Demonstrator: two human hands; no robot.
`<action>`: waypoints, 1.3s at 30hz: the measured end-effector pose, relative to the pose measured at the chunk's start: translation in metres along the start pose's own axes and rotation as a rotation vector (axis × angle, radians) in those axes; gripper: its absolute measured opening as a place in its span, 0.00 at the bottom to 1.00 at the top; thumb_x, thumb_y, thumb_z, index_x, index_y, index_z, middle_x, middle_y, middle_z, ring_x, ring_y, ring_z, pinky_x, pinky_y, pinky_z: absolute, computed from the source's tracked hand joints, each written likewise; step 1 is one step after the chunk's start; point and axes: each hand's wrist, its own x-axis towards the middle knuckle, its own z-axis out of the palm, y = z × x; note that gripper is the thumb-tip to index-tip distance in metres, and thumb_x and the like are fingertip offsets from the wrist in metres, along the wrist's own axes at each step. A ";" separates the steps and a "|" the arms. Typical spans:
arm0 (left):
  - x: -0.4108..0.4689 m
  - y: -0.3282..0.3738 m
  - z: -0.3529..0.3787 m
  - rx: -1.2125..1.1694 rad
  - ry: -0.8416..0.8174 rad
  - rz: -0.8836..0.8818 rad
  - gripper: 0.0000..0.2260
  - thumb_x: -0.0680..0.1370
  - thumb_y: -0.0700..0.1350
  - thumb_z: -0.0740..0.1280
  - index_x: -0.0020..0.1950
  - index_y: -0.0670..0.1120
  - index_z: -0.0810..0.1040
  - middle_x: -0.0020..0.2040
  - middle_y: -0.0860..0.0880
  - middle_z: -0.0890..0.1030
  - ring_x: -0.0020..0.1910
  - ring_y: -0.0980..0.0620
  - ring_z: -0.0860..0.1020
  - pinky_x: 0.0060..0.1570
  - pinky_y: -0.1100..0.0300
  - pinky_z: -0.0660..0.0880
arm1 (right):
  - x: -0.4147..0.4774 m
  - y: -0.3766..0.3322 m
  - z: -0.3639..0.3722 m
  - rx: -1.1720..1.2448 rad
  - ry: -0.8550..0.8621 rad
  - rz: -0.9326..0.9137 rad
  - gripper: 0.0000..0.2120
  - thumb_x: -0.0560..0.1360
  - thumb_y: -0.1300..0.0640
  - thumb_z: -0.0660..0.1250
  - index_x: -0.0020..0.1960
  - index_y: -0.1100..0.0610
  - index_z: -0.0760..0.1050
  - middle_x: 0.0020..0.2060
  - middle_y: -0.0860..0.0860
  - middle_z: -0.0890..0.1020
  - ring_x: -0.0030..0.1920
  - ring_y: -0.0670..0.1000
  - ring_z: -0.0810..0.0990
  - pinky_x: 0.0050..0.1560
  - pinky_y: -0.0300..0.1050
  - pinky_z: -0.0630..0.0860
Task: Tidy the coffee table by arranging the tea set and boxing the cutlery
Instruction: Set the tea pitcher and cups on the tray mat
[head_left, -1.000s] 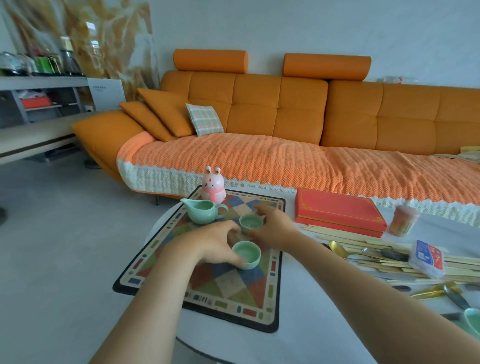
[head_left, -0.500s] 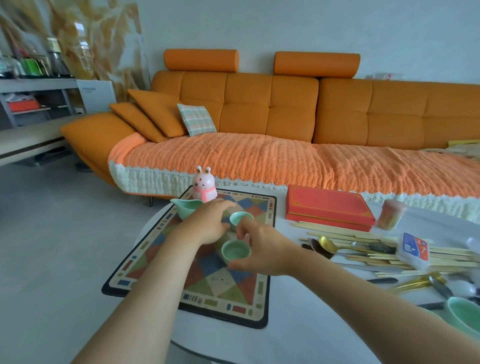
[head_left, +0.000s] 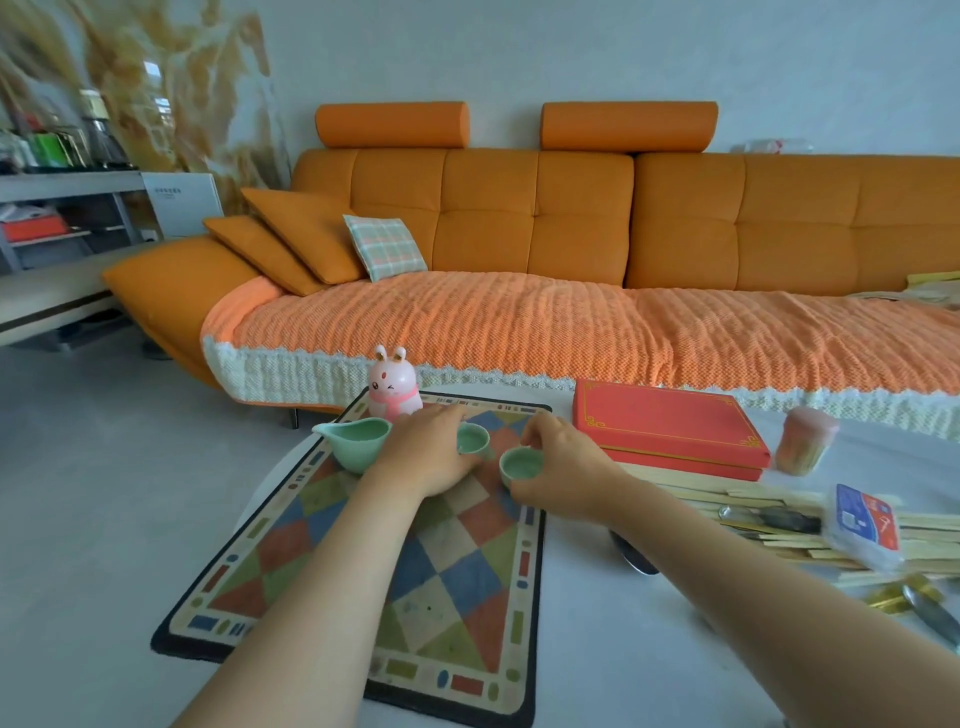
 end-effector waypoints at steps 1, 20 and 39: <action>0.005 0.000 0.002 0.040 0.031 0.004 0.18 0.75 0.58 0.66 0.61 0.51 0.74 0.55 0.49 0.79 0.55 0.45 0.77 0.51 0.51 0.72 | 0.008 0.002 0.002 0.005 0.010 0.004 0.21 0.68 0.46 0.70 0.56 0.50 0.66 0.52 0.49 0.74 0.47 0.49 0.75 0.42 0.42 0.72; 0.057 -0.021 0.016 0.105 0.134 -0.009 0.18 0.78 0.54 0.65 0.65 0.48 0.74 0.57 0.48 0.80 0.52 0.45 0.78 0.47 0.51 0.75 | 0.081 0.008 0.016 -0.043 0.040 0.069 0.30 0.72 0.46 0.68 0.70 0.54 0.63 0.61 0.54 0.71 0.55 0.54 0.75 0.49 0.46 0.74; 0.003 0.097 -0.026 -0.226 0.056 0.164 0.15 0.77 0.50 0.67 0.63 0.52 0.76 0.54 0.54 0.75 0.53 0.52 0.75 0.49 0.55 0.72 | -0.051 0.033 -0.079 -0.058 0.088 0.015 0.14 0.76 0.57 0.62 0.61 0.50 0.77 0.51 0.46 0.81 0.42 0.44 0.76 0.47 0.38 0.72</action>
